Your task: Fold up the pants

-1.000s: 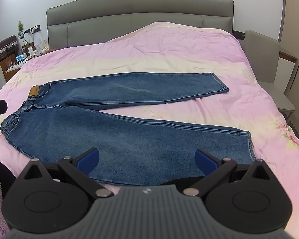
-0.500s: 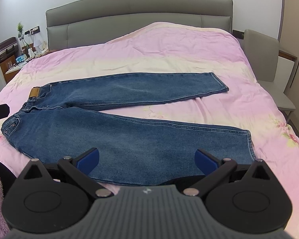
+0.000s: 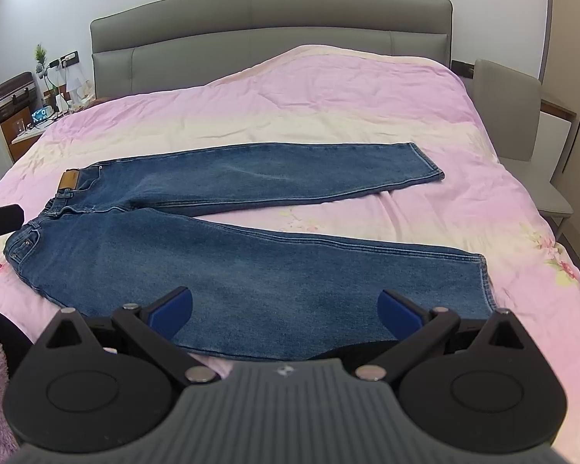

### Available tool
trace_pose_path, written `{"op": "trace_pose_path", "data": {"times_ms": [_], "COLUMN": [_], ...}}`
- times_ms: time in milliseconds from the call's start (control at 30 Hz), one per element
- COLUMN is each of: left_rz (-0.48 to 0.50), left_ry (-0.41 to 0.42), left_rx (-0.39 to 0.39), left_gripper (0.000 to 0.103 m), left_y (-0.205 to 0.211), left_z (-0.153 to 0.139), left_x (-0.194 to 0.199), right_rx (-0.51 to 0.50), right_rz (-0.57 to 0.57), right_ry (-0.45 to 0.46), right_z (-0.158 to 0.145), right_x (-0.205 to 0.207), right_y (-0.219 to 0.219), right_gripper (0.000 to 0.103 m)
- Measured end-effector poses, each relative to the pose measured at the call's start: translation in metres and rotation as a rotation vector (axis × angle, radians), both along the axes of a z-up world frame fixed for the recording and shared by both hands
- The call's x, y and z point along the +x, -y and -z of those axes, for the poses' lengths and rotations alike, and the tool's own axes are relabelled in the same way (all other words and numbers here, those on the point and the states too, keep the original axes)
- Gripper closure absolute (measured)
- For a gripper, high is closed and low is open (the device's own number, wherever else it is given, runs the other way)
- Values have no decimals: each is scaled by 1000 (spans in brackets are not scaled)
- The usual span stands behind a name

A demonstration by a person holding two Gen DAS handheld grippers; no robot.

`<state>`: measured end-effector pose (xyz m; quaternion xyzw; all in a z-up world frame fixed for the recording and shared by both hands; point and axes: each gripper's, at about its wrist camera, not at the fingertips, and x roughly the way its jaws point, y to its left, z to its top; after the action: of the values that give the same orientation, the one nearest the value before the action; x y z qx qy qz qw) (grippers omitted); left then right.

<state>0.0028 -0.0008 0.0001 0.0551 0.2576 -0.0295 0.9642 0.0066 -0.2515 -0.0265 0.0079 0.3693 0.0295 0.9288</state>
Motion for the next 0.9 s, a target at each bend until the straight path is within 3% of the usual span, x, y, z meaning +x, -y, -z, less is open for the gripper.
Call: {"op": "trace_pose_path", "data": {"times_ms": [900], "left_rz": [42], "left_ry": [-12], "left_rx": [22], "left_gripper": [17], "left_y": [1], "left_z": [5], "left_x": [4], "right_rx": [-16], "right_rz": [48], "right_ry": [-23], "right_z": [5], "right_x": [0], "right_y": [8], "right_gripper": [5]}}
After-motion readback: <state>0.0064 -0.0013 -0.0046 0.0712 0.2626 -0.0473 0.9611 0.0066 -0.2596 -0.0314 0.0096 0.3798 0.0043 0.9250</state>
